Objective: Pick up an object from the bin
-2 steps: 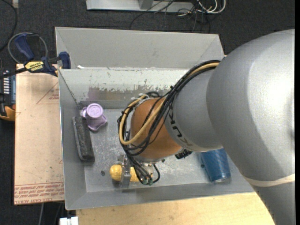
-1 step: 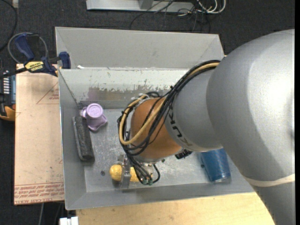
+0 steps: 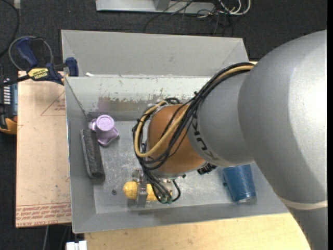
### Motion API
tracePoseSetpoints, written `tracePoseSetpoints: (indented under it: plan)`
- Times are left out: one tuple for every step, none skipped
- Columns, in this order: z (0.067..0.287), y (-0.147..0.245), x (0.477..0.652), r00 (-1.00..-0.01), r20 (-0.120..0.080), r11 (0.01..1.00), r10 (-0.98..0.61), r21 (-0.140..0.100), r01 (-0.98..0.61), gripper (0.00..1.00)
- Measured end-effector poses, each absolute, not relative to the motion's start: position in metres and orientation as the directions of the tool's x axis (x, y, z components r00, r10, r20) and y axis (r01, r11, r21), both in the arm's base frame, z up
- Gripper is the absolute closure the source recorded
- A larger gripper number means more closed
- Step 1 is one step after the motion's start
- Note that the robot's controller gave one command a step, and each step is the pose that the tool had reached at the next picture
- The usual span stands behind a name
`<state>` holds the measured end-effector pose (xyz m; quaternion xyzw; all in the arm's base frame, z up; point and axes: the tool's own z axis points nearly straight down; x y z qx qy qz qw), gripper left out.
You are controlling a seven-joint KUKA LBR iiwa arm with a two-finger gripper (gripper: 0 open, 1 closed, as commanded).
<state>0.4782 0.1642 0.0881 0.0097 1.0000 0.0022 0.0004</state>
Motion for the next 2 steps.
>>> tracePoseSetpoints:
  plan:
    - [0.112, 0.165, 0.480, -1.000, -0.008, 1.000, 0.020, 0.007, 0.020, 1.00]
    - [0.144, 0.164, 0.479, -1.000, -0.003, 1.000, 0.020, 0.006, 0.020, 1.00]
